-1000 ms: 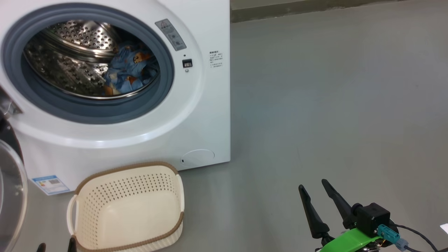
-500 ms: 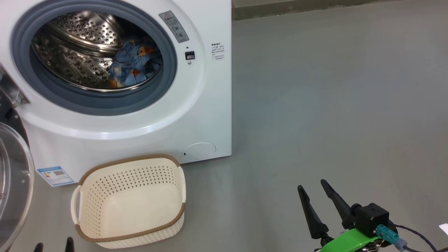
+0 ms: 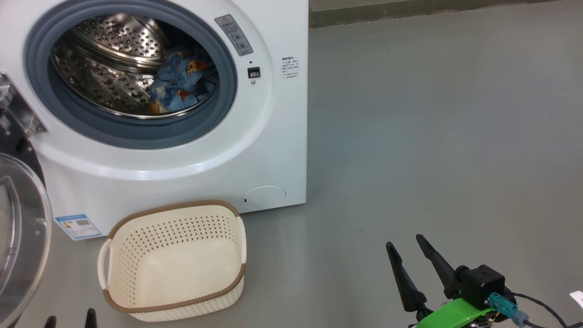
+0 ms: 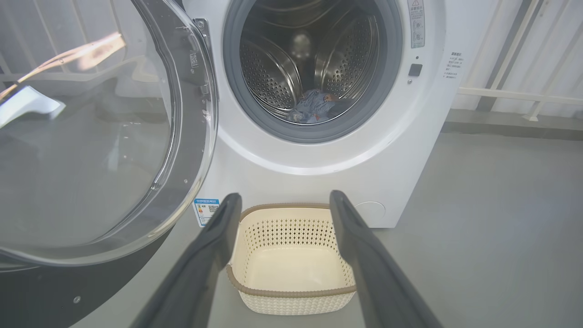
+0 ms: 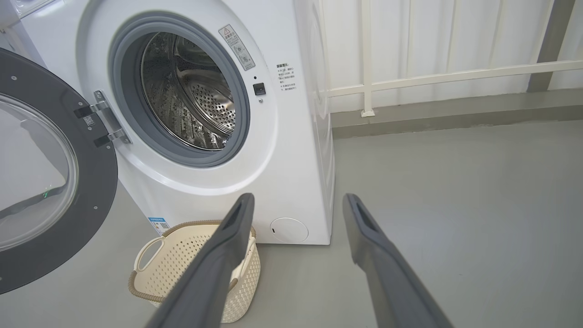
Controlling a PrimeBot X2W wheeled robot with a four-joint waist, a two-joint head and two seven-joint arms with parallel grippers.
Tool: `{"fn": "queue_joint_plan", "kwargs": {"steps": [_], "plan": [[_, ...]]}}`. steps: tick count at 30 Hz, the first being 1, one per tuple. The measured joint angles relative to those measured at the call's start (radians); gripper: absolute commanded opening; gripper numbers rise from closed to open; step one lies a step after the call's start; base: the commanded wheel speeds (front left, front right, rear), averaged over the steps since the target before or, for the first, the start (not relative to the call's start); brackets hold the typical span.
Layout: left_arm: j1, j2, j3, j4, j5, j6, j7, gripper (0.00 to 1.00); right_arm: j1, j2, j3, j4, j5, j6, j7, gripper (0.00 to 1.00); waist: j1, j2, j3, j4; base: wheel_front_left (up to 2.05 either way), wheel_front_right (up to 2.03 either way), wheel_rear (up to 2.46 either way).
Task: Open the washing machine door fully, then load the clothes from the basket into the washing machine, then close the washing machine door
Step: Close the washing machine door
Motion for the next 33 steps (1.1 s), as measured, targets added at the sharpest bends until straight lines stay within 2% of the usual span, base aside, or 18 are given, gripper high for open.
{"fn": "queue_joint_plan", "kwargs": {"steps": [13, 27, 33], "plan": [[-0.001, 0.000, 0.002, 0.015, -0.009, 0.001, 0.000, 1.00, 0.017, 0.000, 0.002, 0.001, 0.000, 0.000, 0.000, 1.00, 0.0000, 0.0000, -0.007, 0.063, 0.00, 0.00, 0.00], [0.002, 0.000, 0.002, 0.021, -0.028, 0.035, 0.000, 1.00, 0.022, 0.000, 0.008, 0.012, 0.000, 0.000, 0.000, 1.00, 0.0000, 0.0000, -0.031, 0.201, 0.00, 0.00, 0.00], [0.008, 0.000, 0.002, 0.022, -0.027, 0.037, 0.000, 1.00, 0.034, 0.000, 0.010, 0.014, 0.000, 0.000, 0.000, 1.00, 0.0000, 0.0000, -0.041, 0.269, 0.00, 0.00, 0.00]]}}
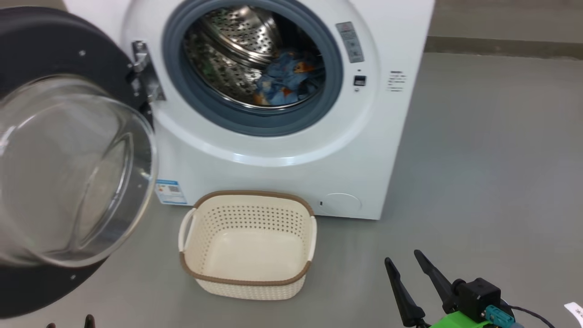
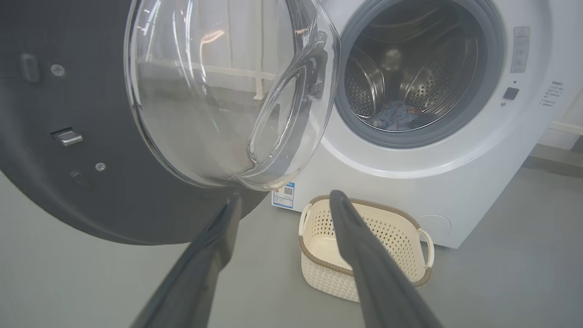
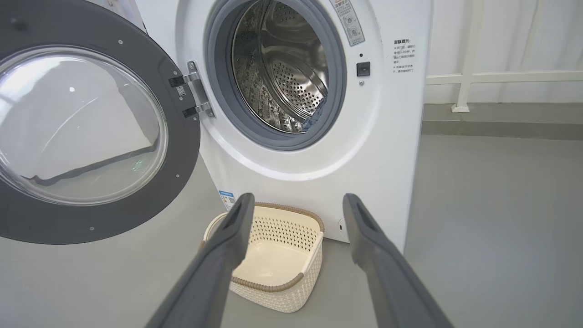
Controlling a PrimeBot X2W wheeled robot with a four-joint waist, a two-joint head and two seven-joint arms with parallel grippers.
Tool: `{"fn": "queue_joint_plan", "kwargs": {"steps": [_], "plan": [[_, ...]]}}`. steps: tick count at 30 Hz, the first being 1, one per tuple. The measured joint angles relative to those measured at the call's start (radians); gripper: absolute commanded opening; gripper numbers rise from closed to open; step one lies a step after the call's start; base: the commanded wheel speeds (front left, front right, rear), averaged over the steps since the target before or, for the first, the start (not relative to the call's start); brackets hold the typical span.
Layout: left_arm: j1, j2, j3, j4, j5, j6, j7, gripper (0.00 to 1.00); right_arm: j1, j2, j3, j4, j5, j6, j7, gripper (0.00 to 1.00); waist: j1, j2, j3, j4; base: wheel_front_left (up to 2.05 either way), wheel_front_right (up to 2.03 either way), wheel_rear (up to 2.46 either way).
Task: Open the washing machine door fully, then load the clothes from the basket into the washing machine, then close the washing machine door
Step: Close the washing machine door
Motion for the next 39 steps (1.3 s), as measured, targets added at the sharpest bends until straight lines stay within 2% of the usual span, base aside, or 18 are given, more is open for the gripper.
{"fn": "queue_joint_plan", "kwargs": {"steps": [23, 29, 39], "plan": [[0.017, 0.000, 0.017, 0.031, -0.007, 0.016, 0.000, 1.00, 0.005, 0.001, 0.006, -0.001, 0.000, 0.000, 0.000, 1.00, 0.0000, 0.0000, -0.008, 0.234, 0.00, 0.00, 0.00], [0.020, 0.000, 0.023, 0.034, -0.007, 0.016, 0.000, 1.00, 0.005, 0.001, 0.011, -0.001, 0.000, 0.000, 0.000, 1.00, 0.0000, 0.0000, -0.011, 0.261, 0.00, 0.00, 0.00], [0.020, 0.000, 0.021, 0.039, -0.011, 0.035, 0.000, 1.00, 0.004, 0.001, 0.027, 0.003, -0.009, 0.000, 0.000, 1.00, 0.0000, 0.0000, -0.008, 0.268, 0.00, 0.00, 0.00]]}}
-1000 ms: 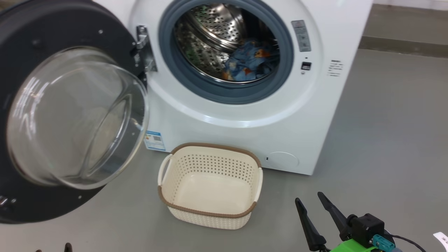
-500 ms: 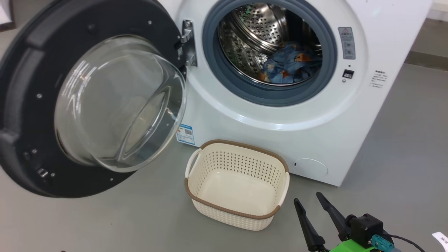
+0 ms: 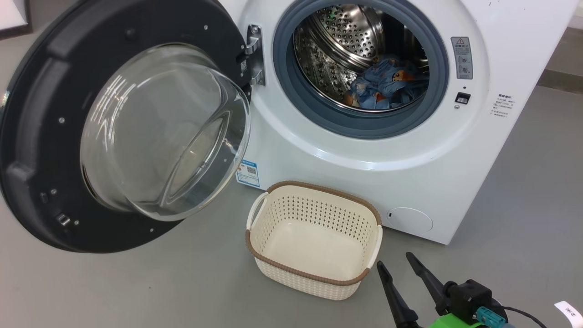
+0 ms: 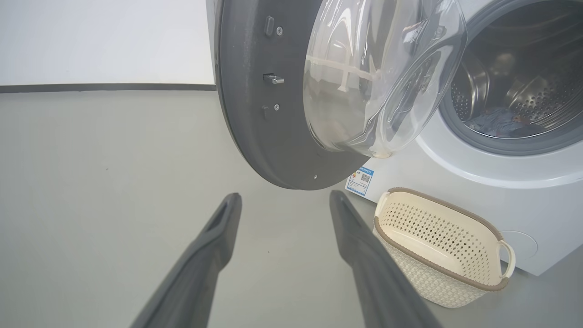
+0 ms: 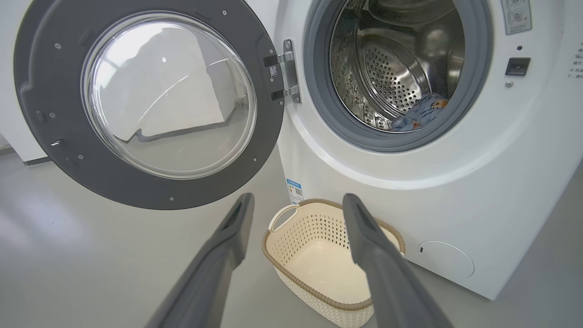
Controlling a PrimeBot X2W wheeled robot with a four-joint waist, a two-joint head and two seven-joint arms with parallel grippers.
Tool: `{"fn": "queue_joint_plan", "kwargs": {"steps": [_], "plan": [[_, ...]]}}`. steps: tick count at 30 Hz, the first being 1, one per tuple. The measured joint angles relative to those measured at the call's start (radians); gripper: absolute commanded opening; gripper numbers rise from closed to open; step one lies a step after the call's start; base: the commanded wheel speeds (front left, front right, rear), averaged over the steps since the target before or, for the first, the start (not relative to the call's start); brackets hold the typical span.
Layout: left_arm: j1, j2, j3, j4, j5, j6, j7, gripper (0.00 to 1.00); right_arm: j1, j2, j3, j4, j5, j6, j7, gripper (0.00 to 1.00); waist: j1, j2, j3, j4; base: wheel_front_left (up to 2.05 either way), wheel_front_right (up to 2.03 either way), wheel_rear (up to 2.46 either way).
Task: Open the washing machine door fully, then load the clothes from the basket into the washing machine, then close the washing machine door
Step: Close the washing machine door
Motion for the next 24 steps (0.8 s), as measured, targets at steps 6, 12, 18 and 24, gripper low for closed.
{"fn": "queue_joint_plan", "kwargs": {"steps": [6, 12, 18, 24], "plan": [[0.000, 0.000, 0.001, 0.000, -0.010, 0.013, 0.000, 1.00, -0.003, 0.000, 0.006, 0.011, -0.007, 0.000, 0.000, 1.00, 0.0000, 0.0000, 0.006, 0.003, 0.00, 0.00, 0.00], [0.001, 0.000, 0.000, 0.000, -0.017, 0.017, 0.000, 1.00, -0.003, 0.000, 0.007, 0.015, -0.008, 0.000, 0.000, 1.00, 0.0000, 0.0000, 0.006, 0.003, 0.00, 0.00, 0.00], [0.004, 0.000, -0.004, 0.009, -0.036, 0.015, 0.000, 0.00, -0.003, 0.000, 0.007, 0.015, -0.008, 0.000, 0.000, 1.00, 0.0000, 0.0000, 0.003, 0.000, 0.00, 0.00, 0.00], [0.004, 0.000, -0.001, 0.010, -0.042, 0.005, 0.000, 0.00, -0.003, 0.000, 0.005, 0.015, -0.008, 0.000, 0.000, 1.00, 0.0001, 0.0000, 0.003, -0.001, 0.00, 0.00, 0.00]]}}
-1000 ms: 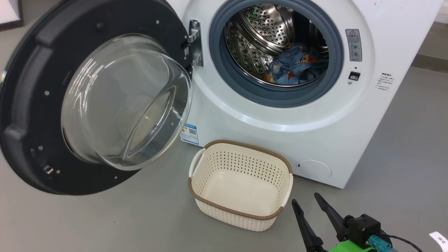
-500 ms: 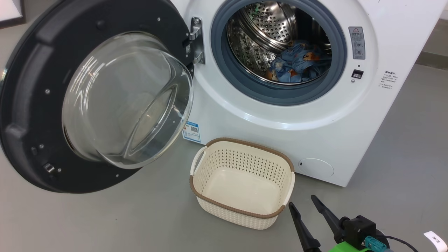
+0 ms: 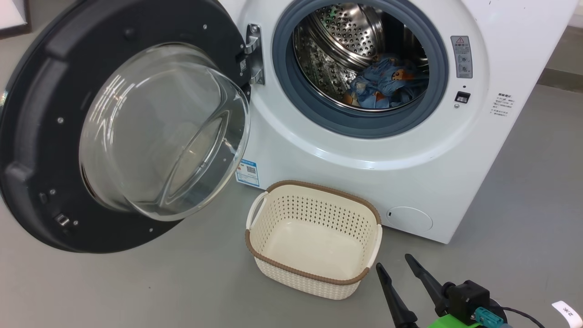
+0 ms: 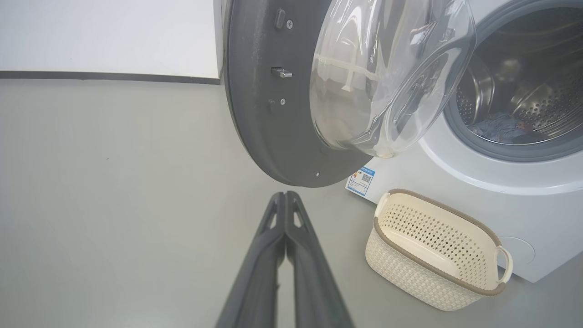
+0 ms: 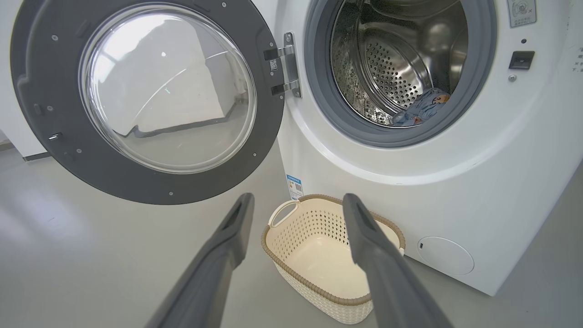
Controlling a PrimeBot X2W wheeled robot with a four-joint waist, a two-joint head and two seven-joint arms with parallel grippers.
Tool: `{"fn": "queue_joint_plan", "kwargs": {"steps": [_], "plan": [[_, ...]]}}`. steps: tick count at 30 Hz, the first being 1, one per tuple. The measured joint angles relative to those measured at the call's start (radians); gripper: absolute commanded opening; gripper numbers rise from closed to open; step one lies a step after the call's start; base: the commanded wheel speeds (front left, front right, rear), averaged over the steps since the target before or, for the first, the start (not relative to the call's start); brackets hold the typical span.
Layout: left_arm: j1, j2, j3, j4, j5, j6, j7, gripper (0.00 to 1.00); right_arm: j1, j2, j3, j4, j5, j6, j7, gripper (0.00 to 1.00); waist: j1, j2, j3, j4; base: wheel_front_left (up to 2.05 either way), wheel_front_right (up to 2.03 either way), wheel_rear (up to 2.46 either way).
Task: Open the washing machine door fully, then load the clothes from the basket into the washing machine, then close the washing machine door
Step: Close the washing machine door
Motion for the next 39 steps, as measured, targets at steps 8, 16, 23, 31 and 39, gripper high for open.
{"fn": "queue_joint_plan", "kwargs": {"steps": [8, 16, 23, 31, 39], "plan": [[-0.007, -0.001, 0.048, -0.025, 0.003, -0.028, 0.000, 0.00, 0.000, 0.000, -0.002, 0.000, 0.002, 0.000, 0.000, 1.00, 0.0000, 0.0000, -0.001, -0.004, 0.00, 0.00, 0.00], [-0.104, 0.004, 0.132, -0.129, 0.019, -0.075, 0.000, 0.00, 0.001, 0.000, -0.002, -0.004, 0.008, 0.000, 0.000, 1.00, 0.0000, 0.0000, 0.000, -0.020, 0.00, 0.00, 0.00], [-0.212, 0.037, 0.210, -0.139, 0.011, -0.097, 0.000, 0.00, 0.001, 0.000, -0.001, -0.006, 0.008, 0.000, 0.000, 1.00, 0.0000, 0.0000, 0.010, -0.043, 0.00, 0.00, 0.00], [-0.332, 0.080, 0.283, -0.011, -0.126, -0.108, -0.001, 0.00, 0.000, 0.000, 0.000, -0.004, 0.007, 0.000, 0.000, 1.00, 0.0000, 0.0000, 0.023, -0.068, 0.00, 0.00, 0.00], [-0.439, 0.268, 0.281, 0.196, -0.474, -0.112, -0.001, 0.00, -0.018, 0.000, 0.005, 0.004, -0.004, 0.000, 0.000, 1.00, 0.0000, 0.0000, 0.045, -0.104, 0.00, 0.00, 0.00]]}}
